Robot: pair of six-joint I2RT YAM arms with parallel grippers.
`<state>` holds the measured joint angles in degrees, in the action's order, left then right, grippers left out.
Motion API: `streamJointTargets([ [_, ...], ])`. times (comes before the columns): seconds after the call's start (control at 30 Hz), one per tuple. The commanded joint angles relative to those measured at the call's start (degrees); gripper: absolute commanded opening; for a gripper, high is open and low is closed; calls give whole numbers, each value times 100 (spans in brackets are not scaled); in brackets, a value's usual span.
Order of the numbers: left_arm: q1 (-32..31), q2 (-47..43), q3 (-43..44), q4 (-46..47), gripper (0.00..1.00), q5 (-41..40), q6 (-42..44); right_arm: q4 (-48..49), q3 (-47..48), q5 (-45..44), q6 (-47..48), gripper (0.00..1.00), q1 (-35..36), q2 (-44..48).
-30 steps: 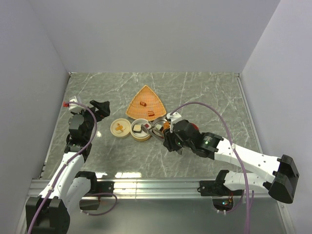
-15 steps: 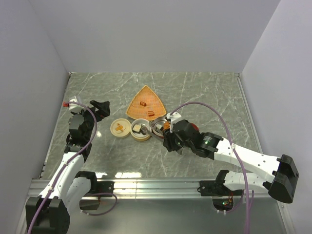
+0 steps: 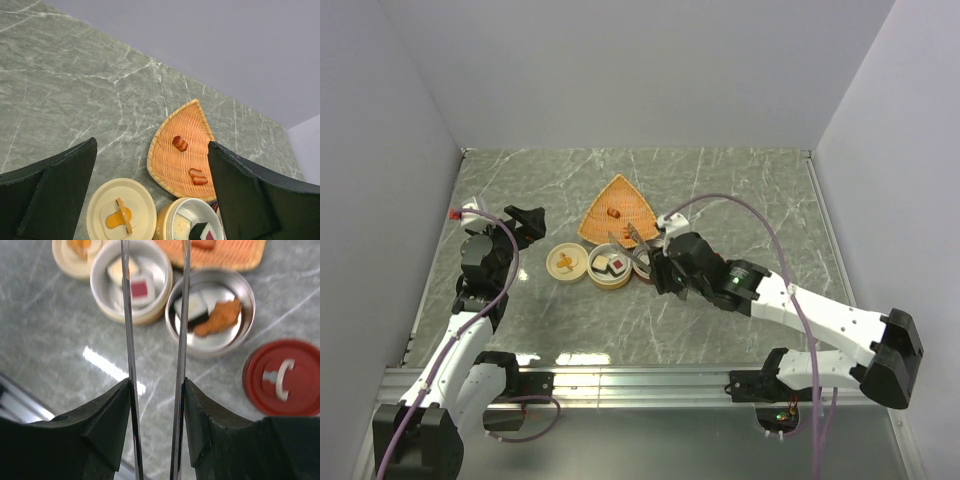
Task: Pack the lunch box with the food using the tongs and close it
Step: Pick up the food using the clamp
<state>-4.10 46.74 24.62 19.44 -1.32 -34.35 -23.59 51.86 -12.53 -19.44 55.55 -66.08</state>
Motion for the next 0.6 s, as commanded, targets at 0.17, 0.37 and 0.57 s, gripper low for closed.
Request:
streamJointTargets([
  [0.17, -12, 2, -1, 288, 99, 62, -72, 812, 1036, 102, 563, 52, -756, -1248],
  [0.37, -12, 159, 7, 367, 99, 80, -81, 1181, 1371, 444, 845, 52, -1125, -2083],
  [0.57, -12, 248, 34, 376, 99, 62, -63, 1454, 1669, 664, 1047, 51, -1362, -2690],
])
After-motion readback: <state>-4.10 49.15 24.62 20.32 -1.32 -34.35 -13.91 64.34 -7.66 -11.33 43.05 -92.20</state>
